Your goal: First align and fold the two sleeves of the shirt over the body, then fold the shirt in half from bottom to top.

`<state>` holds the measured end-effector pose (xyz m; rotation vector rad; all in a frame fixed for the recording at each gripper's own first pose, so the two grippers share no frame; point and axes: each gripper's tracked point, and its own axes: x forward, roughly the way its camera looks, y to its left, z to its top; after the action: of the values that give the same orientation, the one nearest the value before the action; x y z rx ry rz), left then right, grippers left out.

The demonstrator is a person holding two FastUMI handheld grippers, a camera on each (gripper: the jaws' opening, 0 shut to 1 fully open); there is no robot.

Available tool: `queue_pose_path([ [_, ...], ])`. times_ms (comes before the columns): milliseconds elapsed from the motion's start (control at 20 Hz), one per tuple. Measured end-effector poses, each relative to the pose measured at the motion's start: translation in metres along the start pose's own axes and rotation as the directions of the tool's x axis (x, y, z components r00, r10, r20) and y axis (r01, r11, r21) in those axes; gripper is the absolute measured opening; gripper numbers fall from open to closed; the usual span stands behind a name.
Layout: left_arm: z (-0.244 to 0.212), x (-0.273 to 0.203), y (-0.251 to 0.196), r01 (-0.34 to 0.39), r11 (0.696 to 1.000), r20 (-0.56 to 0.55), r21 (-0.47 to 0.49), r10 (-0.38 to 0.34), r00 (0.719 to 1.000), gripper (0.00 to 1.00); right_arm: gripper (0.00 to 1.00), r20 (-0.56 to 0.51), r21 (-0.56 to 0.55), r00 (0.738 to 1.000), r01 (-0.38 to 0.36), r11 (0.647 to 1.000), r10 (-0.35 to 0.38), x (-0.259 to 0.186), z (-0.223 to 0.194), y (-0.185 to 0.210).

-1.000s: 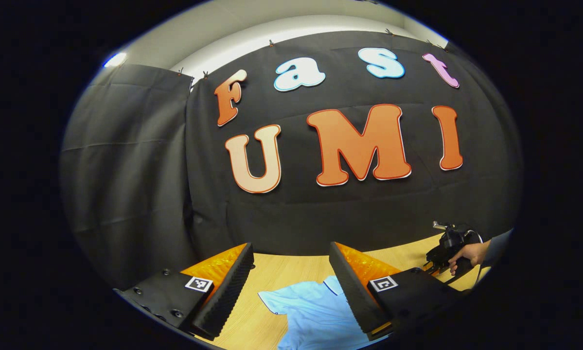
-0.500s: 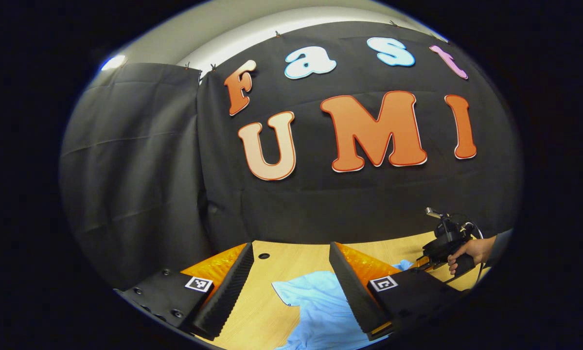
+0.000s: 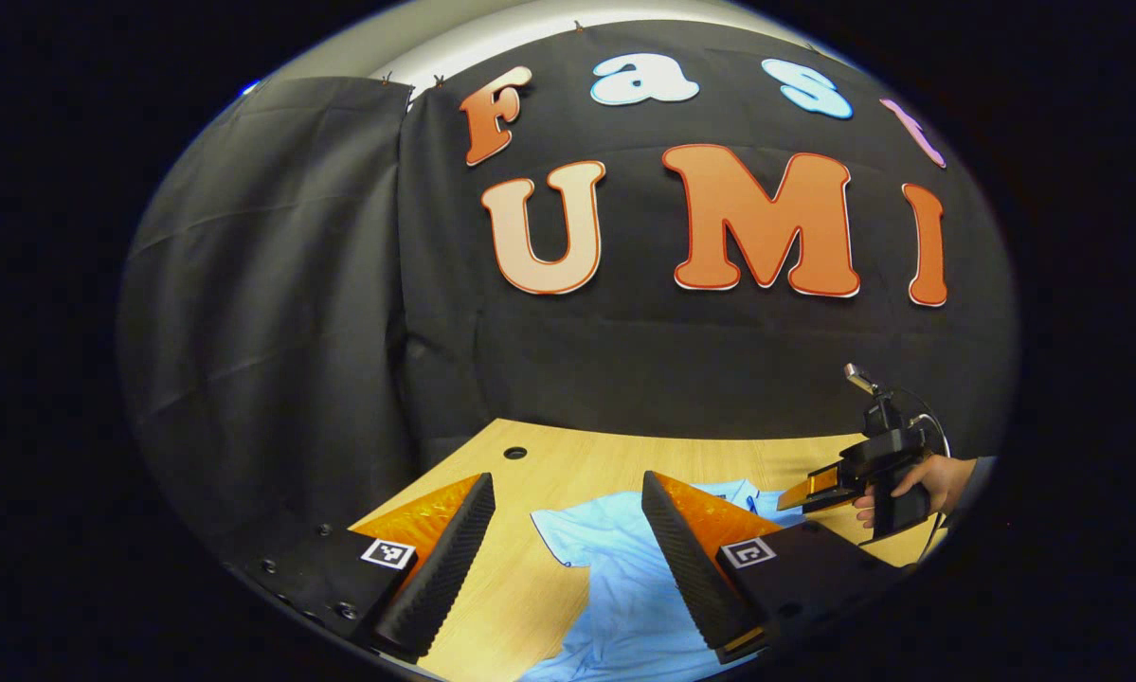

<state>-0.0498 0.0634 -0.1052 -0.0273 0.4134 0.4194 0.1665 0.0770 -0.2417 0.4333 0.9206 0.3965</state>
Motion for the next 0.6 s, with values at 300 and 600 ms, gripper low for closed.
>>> queue_pose_path([
  [300,-0.044,0.054,0.006,0.130,0.982,-0.176,-0.136,-0.153,0.972,1.00,0.90,0.132,-0.011,0.988,0.079,0.997,-0.077,-0.058,0.003,-0.002],
  [600,-0.088,0.111,0.023,0.172,0.970,-0.365,-0.172,-0.224,0.904,0.99,0.93,0.196,0.015,0.966,0.170,0.985,-0.169,-0.104,-0.024,-0.006],
])
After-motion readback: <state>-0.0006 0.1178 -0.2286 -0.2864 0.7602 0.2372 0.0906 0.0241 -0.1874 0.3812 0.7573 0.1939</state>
